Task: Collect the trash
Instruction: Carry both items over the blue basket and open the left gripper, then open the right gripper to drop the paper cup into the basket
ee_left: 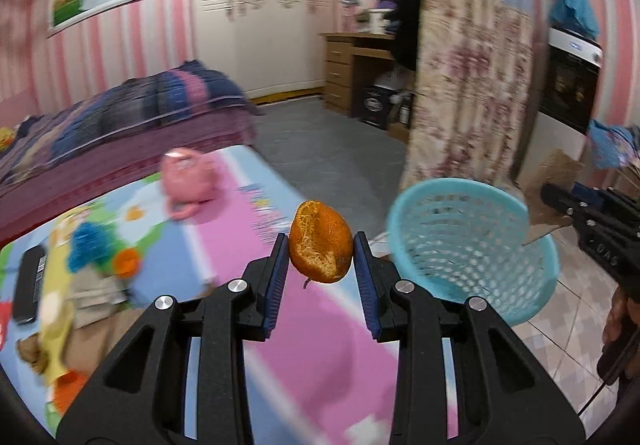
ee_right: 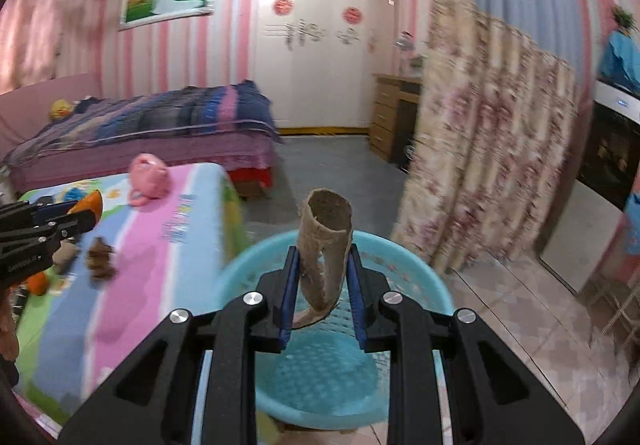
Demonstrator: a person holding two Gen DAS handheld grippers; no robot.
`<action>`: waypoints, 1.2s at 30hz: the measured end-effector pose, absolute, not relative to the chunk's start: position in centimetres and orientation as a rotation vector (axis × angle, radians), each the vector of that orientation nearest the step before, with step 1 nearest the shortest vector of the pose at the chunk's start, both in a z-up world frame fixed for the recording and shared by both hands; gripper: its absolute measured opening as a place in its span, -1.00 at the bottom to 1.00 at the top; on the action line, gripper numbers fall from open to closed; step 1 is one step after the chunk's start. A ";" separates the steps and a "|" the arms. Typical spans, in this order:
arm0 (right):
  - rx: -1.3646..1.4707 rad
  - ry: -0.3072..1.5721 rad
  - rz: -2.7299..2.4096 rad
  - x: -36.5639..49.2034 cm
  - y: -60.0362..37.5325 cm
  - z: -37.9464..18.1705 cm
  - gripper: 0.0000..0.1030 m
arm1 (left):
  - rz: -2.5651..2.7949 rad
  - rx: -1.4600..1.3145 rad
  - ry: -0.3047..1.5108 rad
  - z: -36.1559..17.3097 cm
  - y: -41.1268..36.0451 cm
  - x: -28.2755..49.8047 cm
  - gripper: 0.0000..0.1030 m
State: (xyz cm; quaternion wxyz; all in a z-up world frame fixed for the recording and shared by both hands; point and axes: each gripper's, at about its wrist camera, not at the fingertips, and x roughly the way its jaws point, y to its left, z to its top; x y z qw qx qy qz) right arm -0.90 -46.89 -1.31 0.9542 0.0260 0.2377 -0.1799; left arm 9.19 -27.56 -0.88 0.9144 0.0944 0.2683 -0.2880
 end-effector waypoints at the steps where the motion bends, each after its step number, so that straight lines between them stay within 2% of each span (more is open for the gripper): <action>1: 0.054 0.486 -0.374 -0.9 -47.3 -1.6 -0.53 | -0.607 0.201 0.554 -1.2 -28.5 9.1 -0.38; 18: 0.127 0.534 -0.480 -0.9 -52.8 -5.8 -0.53 | -0.746 0.254 0.660 -6.8 -39.1 11.2 -0.38; 19: 0.130 0.537 -0.482 -1.0 -52.9 -6.0 -0.53 | -0.746 0.255 0.658 -6.8 -39.4 11.3 -0.32; 23: 0.126 0.539 -0.484 -0.9 -52.9 -6.2 -0.53 | -0.726 0.256 0.634 -6.6 -39.6 11.5 0.35; 28: 0.130 0.545 -0.480 -0.7 -52.8 -6.6 -0.53 | -0.678 0.265 0.591 -5.8 -38.7 11.5 0.60; 35: 0.124 0.565 -0.464 0.7 -51.9 -7.4 -0.51 | -0.608 0.236 0.557 -4.8 -35.6 11.9 0.78; 36: 0.123 0.568 -0.463 0.9 -51.7 -7.5 -0.46 | -0.599 0.231 0.554 -4.7 -35.2 11.9 0.78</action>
